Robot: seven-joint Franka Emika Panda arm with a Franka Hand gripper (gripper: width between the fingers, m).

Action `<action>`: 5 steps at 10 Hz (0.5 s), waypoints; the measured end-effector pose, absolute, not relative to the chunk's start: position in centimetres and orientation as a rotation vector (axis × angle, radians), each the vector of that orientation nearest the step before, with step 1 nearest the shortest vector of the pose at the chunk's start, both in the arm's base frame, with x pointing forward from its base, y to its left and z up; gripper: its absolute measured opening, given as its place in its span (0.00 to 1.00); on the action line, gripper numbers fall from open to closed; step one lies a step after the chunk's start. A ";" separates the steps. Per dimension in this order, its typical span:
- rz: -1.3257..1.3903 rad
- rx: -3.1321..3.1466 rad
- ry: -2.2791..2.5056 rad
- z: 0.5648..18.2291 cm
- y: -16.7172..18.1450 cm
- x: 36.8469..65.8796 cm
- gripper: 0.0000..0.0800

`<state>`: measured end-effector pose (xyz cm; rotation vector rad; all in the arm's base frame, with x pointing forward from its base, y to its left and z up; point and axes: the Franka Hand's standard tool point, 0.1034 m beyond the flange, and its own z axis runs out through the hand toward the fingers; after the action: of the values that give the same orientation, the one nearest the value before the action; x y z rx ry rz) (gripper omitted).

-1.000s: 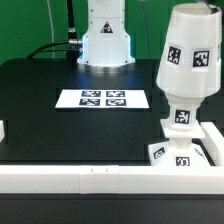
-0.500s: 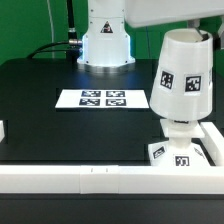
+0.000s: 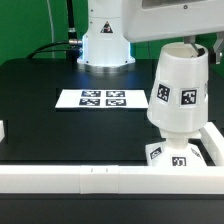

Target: Assemble lamp

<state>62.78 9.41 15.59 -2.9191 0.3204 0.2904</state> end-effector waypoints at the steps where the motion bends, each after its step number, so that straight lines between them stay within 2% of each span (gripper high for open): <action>1: 0.286 -2.919 0.317 15.8 9.0 62.9 0.06; 2: 0.281 -2.918 0.320 16.0 8.7 62.9 0.29; 4: 0.275 -2.917 0.313 16.3 8.5 63.0 0.63; 5: 0.273 -2.917 0.308 16.6 8.4 62.9 0.63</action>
Offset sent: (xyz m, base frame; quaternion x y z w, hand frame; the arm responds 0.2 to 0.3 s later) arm -0.0142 -0.0091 0.0087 -0.0117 -0.0234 -0.0226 0.9994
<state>62.89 8.39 16.62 -2.9171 0.3084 0.2733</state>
